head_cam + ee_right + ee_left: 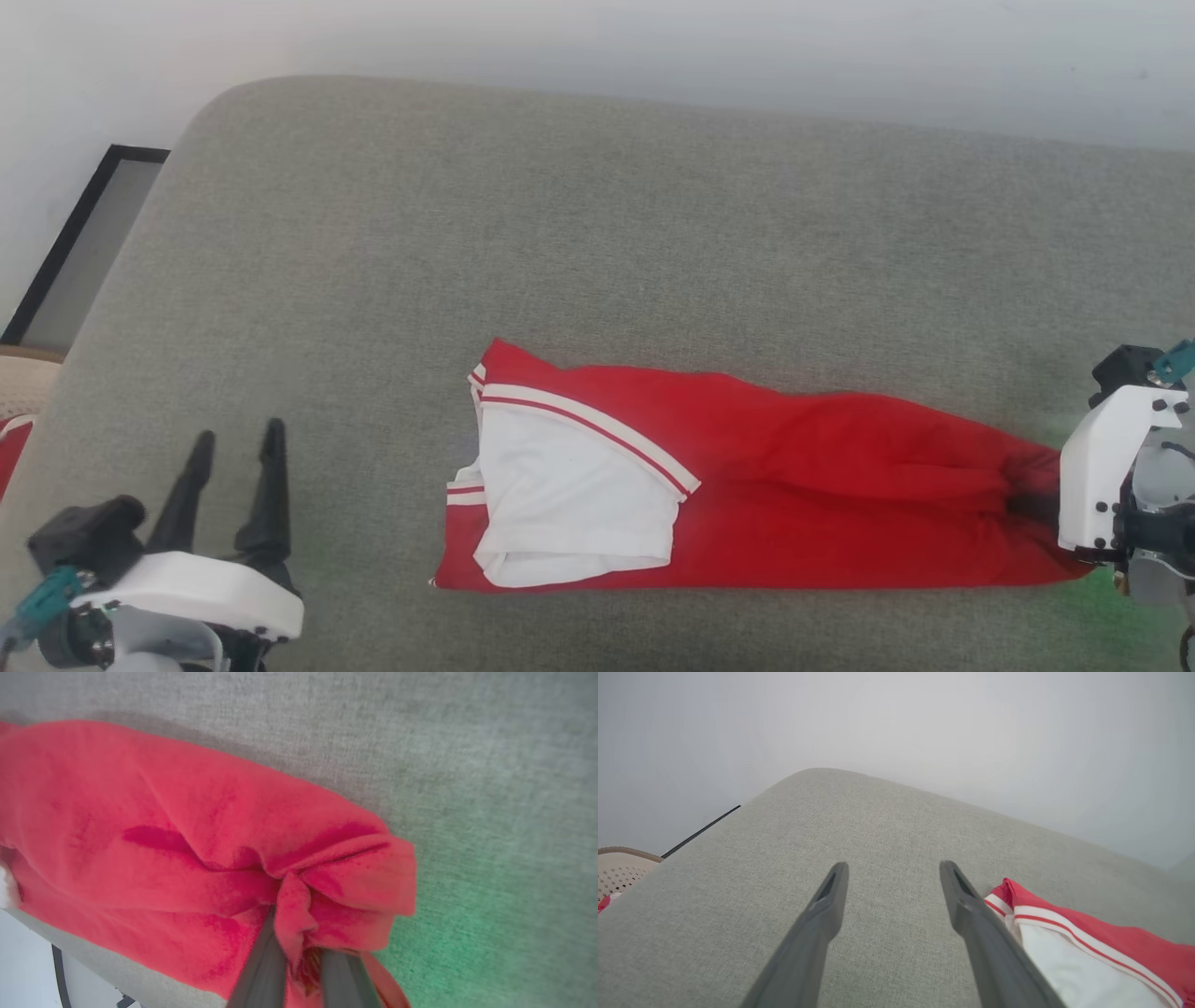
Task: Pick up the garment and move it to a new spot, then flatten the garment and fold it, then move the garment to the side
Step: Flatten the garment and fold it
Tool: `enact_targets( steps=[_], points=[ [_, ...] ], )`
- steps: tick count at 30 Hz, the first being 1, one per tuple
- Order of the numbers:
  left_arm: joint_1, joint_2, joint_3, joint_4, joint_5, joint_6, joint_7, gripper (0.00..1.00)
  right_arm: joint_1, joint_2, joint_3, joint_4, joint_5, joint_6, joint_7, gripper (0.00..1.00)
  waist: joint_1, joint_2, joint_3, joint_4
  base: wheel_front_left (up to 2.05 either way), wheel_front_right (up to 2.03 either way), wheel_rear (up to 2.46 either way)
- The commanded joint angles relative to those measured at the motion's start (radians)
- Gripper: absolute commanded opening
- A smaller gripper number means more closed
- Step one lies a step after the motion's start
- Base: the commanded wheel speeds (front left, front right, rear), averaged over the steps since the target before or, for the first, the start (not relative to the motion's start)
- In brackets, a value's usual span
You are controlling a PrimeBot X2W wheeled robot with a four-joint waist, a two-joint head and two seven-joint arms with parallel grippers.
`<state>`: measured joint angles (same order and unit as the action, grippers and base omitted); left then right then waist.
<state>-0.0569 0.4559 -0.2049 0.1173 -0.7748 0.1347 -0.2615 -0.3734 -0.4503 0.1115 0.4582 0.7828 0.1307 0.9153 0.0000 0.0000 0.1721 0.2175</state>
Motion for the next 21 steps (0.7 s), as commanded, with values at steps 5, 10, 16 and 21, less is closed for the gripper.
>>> enact_targets(
  steps=[5, 10, 16, 21],
  points=[
    [0.026, -0.044, 0.063, 0.006, 0.048, -0.043, -0.004, 1.00, -0.006, -0.019, 0.009, 0.010, 0.030, -0.001, -0.028, 0.00, 0.0000, 0.0000, 0.003, -0.013, 0.00, 0.00, 0.00],
    [0.026, -0.083, 0.104, 0.018, 0.087, -0.084, -0.004, 1.00, -0.023, -0.077, -0.037, 0.038, 0.033, -0.001, -0.057, 0.00, 0.0000, 0.0000, 0.009, -0.029, 0.00, 0.00, 0.00],
    [0.001, -0.112, 0.132, 0.036, 0.125, -0.121, -0.004, 1.00, -0.067, -0.149, -0.134, 0.146, 0.004, -0.001, -0.081, 0.00, 0.0000, 0.0000, 0.022, -0.042, 0.00, 0.00, 0.00],
    [-0.014, -0.134, 0.152, 0.044, 0.143, -0.144, -0.004, 1.00, -0.120, -0.190, -0.186, 0.252, -0.050, -0.001, -0.110, 0.00, 0.0000, 0.0000, 0.035, -0.050, 0.00, 0.00, 0.00]
  ],
)
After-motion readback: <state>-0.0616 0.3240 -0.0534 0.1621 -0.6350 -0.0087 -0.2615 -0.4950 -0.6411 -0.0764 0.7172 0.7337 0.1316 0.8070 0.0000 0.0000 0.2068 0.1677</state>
